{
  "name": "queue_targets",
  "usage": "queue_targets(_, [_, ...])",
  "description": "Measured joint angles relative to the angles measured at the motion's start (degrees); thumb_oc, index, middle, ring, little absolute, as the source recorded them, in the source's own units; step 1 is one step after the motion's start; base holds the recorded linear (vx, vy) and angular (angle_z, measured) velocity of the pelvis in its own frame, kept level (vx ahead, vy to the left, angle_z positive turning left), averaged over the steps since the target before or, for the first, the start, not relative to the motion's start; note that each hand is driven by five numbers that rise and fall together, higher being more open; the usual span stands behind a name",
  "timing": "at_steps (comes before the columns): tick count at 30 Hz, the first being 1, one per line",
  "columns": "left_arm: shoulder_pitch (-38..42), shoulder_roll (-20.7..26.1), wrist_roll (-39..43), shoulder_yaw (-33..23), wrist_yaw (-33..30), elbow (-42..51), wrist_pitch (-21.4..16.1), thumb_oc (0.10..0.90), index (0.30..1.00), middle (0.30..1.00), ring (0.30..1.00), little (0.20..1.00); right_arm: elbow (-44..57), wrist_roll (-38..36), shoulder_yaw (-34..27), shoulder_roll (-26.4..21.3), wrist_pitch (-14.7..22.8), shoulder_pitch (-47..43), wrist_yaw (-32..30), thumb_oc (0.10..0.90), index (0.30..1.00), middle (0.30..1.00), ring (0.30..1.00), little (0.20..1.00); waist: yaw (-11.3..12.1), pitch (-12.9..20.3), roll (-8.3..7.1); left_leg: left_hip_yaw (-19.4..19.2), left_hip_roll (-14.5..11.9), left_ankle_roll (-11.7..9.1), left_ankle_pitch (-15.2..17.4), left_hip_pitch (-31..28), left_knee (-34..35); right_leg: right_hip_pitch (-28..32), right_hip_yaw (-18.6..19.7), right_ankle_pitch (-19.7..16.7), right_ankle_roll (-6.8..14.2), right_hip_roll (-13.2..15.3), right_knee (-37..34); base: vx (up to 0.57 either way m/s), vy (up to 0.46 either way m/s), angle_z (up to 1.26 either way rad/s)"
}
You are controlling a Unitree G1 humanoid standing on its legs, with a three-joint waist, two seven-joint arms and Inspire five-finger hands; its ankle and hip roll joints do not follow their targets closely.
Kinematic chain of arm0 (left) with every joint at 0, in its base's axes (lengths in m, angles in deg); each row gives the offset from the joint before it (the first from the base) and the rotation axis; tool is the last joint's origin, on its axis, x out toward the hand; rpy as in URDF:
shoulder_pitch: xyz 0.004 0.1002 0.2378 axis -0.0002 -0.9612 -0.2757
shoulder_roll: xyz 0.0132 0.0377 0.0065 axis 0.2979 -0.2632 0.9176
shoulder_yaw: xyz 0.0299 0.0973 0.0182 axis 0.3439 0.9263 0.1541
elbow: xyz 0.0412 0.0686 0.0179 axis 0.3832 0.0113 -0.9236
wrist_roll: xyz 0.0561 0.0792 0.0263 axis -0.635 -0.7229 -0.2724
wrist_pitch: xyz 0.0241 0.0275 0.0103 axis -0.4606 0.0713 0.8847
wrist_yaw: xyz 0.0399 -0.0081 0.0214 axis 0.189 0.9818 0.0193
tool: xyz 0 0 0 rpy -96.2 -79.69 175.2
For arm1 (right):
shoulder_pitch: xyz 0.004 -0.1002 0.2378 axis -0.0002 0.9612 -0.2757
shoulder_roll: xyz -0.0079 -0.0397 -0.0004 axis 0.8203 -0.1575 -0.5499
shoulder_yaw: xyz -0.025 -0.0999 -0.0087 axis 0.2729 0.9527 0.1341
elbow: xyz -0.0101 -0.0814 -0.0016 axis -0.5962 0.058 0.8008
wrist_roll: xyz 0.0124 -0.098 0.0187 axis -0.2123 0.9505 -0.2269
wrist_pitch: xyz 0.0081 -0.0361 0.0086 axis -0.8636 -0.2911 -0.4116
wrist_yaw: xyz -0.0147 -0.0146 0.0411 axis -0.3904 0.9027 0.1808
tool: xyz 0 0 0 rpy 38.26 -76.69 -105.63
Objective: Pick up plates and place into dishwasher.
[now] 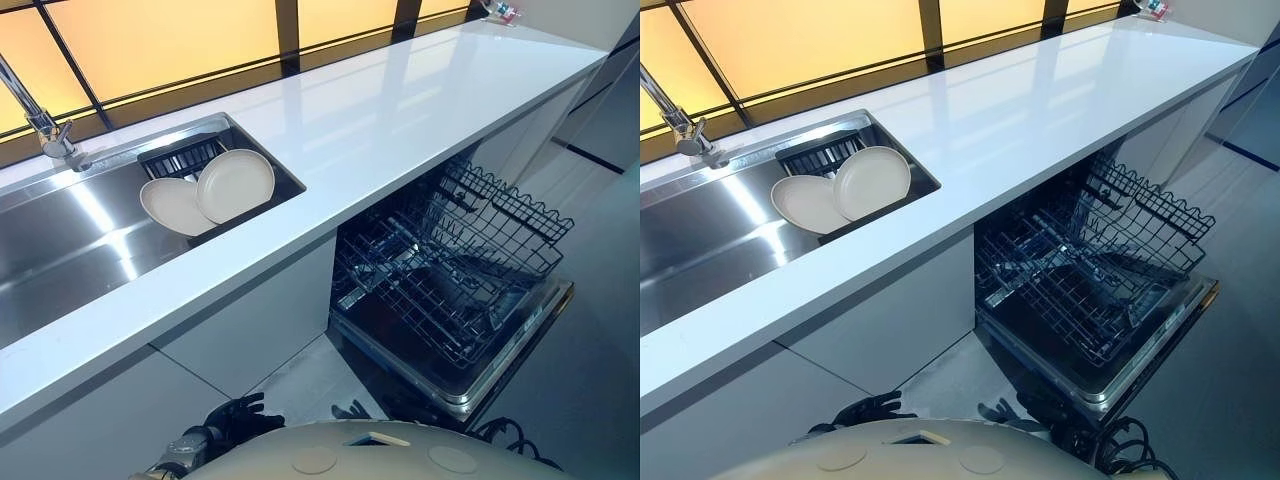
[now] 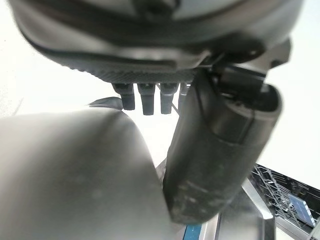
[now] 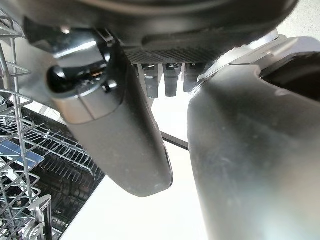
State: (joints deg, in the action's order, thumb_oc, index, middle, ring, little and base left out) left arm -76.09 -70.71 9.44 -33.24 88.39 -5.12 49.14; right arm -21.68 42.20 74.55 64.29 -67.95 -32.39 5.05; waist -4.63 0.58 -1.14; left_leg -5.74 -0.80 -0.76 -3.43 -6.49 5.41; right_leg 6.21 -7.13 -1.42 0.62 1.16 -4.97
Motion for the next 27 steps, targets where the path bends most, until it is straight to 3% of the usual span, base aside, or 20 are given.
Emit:
queue_targets(9, [-0.2, 0.0, 4.3, -0.8, 1.1, 0.0, 0.0, 0.8, 0.9, 0.9, 0.9, 0.9, 0.2, 0.0, 0.0, -0.1, -0.3, -0.1, -0.1, 0.8, 0.9, 0.9, 0.9, 0.9, 0.1, -0.1, -0.02, -0.3, 0.0, 0.0, 0.0, 0.0, 0.0, -0.1, 0.0, 0.0, 0.0, 0.0, 0.0, 0.0, 0.0, 0.0])
queue_targets(15, [-0.2, 0.1, 16.1, -2.7, 10.1, 1.7, 1.6, 0.8, 0.9, 0.9, 0.9, 0.9, 1.9, 1.3, 0.0, -0.6, -2.3, -0.4, -1.0, 0.8, 0.9, 0.9, 0.9, 0.9, 0.5, -0.6, 0.36, -0.4, 0.0, 0.0, 0.0, 0.0, 0.0, -0.2, 0.1, 0.0, 0.0, 0.0, 0.1, 0.0, 0.011, 0.0])
queue_targets(20, [-0.7, 1.4, 22.6, -0.6, 20.3, 15.7, 7.7, 0.8, 0.9, 0.9, 0.9, 0.9, 5.0, 2.9, 0.0, -1.5, -4.0, -0.5, -1.4, 0.8, 0.9, 0.9, 0.9, 0.9, 0.5, -1.9, 0.99, -0.4, 0.1, 0.0, 0.0, 0.0, 0.0, -0.3, 0.1, 0.0, 0.0, 0.2, 0.2, -0.01, 0.021, 0.0])
queue_targets(27, [2.7, 6.3, 23.0, 8.3, 31.5, 40.0, 14.3, 0.8, 0.9, 0.9, 0.9, 0.9, 7.5, 3.8, 0.7, -1.9, -5.4, -0.9, -2.7, 0.8, 0.9, 0.9, 0.9, 0.9, 0.2, -2.9, 2.18, -0.4, 0.0, 0.4, -0.2, 0.0, 0.0, -0.2, 0.2, -0.1, 0.0, 0.0, 0.0, 0.0, 0.0, 0.0])
